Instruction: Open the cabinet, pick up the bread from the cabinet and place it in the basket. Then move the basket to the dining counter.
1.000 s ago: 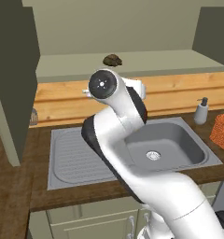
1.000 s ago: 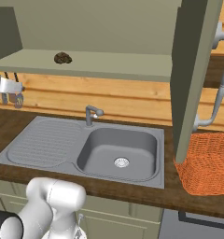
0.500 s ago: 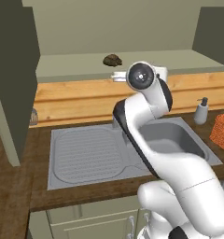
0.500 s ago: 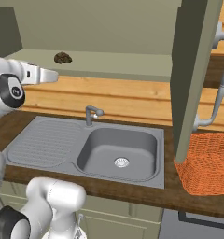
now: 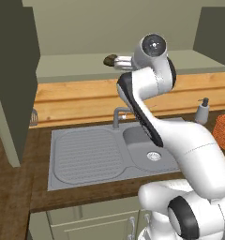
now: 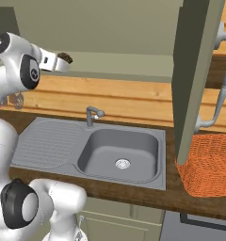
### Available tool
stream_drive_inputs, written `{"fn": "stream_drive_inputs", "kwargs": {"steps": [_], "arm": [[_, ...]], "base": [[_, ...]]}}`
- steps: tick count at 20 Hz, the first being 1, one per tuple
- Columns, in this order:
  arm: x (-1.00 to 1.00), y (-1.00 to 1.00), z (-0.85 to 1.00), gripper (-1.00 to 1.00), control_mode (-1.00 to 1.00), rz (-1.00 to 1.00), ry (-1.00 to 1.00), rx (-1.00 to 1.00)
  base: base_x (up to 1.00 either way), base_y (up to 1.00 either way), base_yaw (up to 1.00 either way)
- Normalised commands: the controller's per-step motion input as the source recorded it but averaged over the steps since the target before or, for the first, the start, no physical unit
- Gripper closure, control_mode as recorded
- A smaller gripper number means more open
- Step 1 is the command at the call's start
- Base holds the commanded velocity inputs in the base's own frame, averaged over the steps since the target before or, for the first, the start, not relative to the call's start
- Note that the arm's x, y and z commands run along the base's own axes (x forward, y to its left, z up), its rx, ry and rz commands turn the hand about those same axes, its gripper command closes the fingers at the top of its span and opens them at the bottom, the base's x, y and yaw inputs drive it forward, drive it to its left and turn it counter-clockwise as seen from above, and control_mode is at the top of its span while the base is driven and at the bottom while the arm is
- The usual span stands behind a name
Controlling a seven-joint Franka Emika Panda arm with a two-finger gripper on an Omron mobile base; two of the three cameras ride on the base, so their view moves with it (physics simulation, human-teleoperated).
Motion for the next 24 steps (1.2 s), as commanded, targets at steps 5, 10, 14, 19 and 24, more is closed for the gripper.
{"fn": "stream_drive_inputs", "kwargs": {"steps": [5, 10, 14, 19, 24], "arm": [[0.61, 0.0, -0.11, -1.0, -1.0, 0.18, 0.1, 0.01], [0.49, 0.14, 0.0, -1.0, -1.0, 0.24, 0.0, 0.03], [0.52, 0.26, 0.0, -1.0, -1.0, 0.17, 0.0, 0.0], [0.45, 0.2, -0.01, -1.0, -1.0, 0.1, 0.0, 0.0], [0.28, 0.22, 0.0, -1.0, -1.0, 0.01, 0.0, -0.03]], "base": [[0.0, 0.0, 0.0], [0.0, 0.0, 0.0], [0.0, 0.0, 0.0], [0.0, 0.0, 0.0], [0.0, 0.0, 0.0]]}}
